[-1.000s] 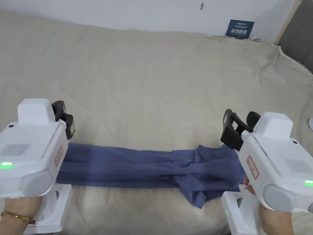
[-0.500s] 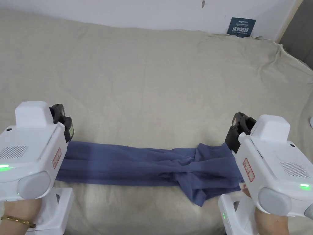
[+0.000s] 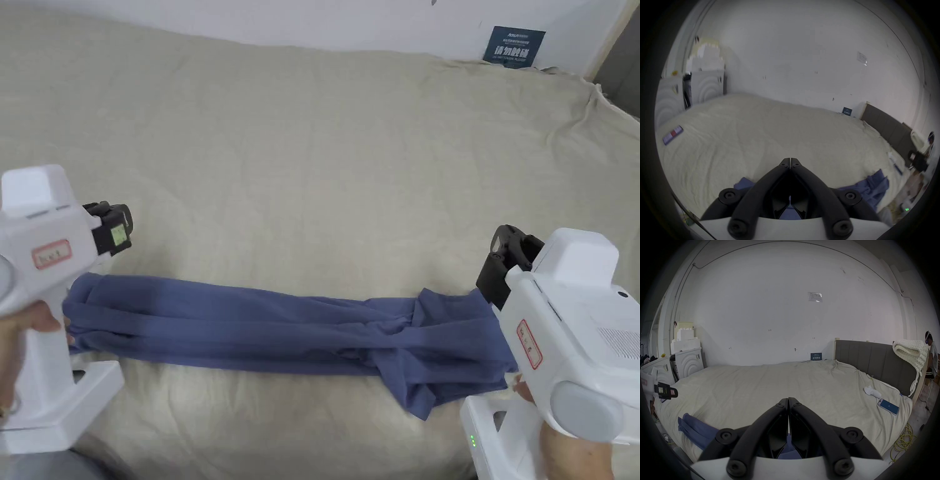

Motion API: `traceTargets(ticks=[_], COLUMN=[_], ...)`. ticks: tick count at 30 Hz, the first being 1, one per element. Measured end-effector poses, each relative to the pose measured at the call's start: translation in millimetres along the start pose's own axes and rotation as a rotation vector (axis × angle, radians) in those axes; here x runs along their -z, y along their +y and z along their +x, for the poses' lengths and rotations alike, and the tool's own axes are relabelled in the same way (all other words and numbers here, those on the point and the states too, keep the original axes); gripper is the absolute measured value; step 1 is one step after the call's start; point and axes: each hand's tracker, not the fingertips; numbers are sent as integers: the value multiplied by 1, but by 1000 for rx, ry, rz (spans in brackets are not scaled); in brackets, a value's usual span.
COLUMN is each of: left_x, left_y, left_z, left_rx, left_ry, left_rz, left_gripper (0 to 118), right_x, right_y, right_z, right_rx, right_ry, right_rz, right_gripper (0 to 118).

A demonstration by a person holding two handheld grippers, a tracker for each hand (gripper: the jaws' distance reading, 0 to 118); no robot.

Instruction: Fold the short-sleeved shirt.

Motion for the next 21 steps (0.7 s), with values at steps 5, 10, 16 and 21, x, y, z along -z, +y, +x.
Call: traceTargets(ticks=[5, 10, 16, 21], left_x=[16, 36, 61, 86], left_y=[28, 31, 23, 7], left_z=[-47, -71, -96, -101], left_rx=[-94, -11, -40, 45], left_ry=[-89, -31, 35, 163], left_rz=[-197, -335, -504, -616], left_gripper=[44, 112, 118, 118], right_x=[2, 7, 10, 13], right_y=[0, -1, -5, -7], right_z=[-2, -5, -7, -10], right_rx=[-13, -17, -28, -34], right_ry=[-3, -7, -20, -25], right_rz=[1, -21, -41, -46], right_gripper=[0, 0, 0, 0])
